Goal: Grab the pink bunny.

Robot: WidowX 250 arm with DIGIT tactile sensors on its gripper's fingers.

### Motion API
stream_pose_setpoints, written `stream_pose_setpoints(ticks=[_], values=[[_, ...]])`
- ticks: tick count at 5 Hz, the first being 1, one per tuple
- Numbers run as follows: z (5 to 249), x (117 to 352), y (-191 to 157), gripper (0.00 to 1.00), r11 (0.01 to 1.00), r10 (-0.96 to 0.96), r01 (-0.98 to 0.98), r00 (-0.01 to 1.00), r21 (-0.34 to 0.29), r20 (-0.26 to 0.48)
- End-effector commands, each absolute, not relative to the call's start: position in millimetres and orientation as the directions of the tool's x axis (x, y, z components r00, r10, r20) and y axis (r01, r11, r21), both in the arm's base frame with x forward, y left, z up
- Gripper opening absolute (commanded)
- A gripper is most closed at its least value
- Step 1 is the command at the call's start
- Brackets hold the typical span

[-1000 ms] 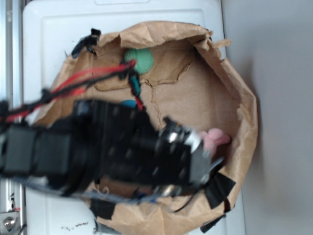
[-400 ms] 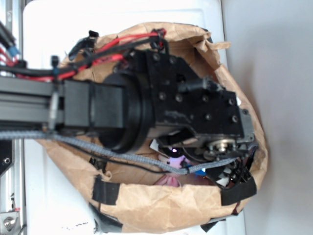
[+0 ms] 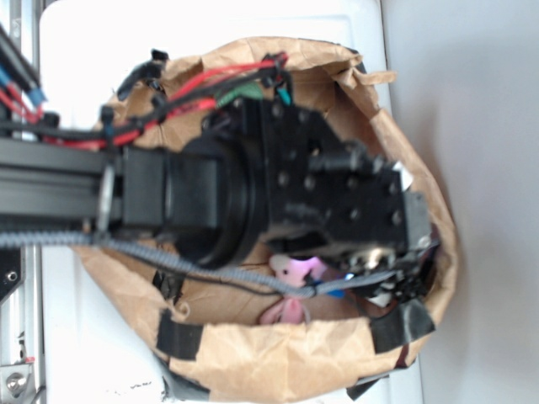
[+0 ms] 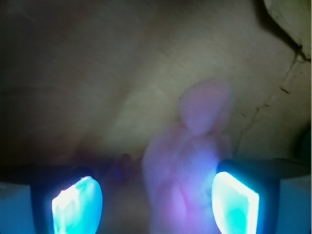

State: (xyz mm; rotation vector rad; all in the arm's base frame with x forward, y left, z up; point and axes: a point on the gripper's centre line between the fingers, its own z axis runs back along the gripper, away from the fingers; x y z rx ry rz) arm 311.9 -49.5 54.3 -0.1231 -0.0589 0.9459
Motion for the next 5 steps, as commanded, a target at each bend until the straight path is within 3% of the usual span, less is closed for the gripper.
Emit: stream_pose_setpoints(ticks=[1,2,3,5], values=[[39.0,297.5,-44.7,0.0,0.619,0.786,-0.778,0.611,-0.112,0.095],[33.1,290.0,-45.4,0.0,0.631,0.775,-0.766,0.618,-0.12,0.13],[44.3,287.8,-46.3,0.0,0.63,0.777,-0.763,0.619,-0.143,0.117],[116.8,289.2,-41.6,0.0,0.592,0.799,-0.773,0.6,-0.229,0.039]])
